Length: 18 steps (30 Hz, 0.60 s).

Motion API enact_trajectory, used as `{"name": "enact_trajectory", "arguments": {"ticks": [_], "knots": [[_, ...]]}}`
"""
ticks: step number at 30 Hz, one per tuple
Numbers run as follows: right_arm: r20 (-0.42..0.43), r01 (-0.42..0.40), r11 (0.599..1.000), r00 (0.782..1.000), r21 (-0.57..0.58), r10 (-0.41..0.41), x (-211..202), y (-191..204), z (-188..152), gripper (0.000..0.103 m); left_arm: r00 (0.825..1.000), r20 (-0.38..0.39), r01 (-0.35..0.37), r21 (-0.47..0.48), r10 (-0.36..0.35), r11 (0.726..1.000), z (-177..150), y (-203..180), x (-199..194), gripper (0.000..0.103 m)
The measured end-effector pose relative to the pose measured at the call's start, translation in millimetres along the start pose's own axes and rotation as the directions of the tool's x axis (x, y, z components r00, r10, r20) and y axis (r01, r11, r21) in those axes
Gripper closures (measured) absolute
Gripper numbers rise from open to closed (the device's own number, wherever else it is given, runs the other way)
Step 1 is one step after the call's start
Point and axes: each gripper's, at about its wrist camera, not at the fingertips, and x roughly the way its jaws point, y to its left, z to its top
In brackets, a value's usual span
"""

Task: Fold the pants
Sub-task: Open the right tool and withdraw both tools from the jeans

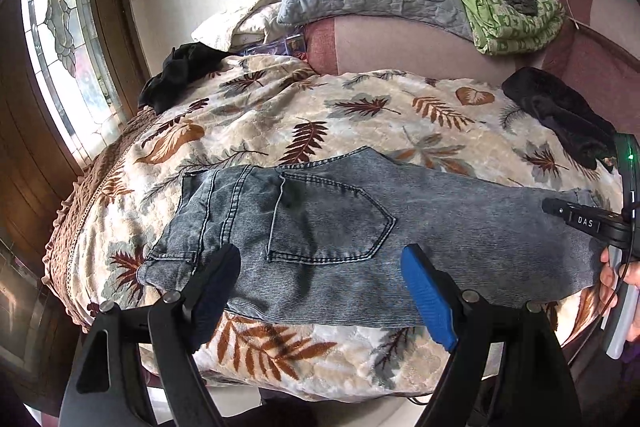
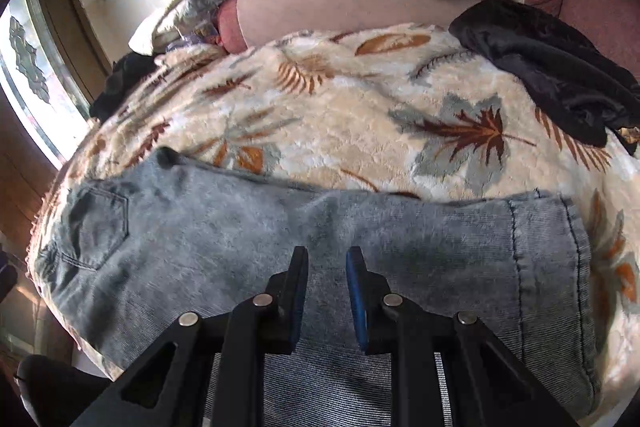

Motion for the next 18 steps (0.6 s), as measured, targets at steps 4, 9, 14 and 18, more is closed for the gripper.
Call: {"name": "enact_trajectory", "arguments": {"ticks": [4,9,14,18], "knots": [[0.185,0.035,0.999,0.982,0.004,-0.036,-34.9,-6.0,9.2,0.081,0.997,0.065,0.029,0.001,-0.029,1.0,11.4,-13.2,-22.3,0.02],[0.339,0.068,0.998,0.938,0.005,-0.066,-68.5,-5.5,13.5,0.081,0.984,0.179,0.014,0.032,-0.019,0.999,24.1,-33.5,-50.5,0.02],[0.427,0.07,0.998,0.902,-0.005,-0.061,-92.7,1.2,12.1,0.081,0.958,0.287,0.0,0.054,-0.015,0.999,37.3,-48.8,-63.5,0.018],[0.457,0.061,0.998,0.888,-0.026,-0.042,-98.2,4.0,10.9,0.08,0.948,0.318,-0.003,0.068,-0.019,0.998,49.5,-58.2,-60.2,0.018]]}}
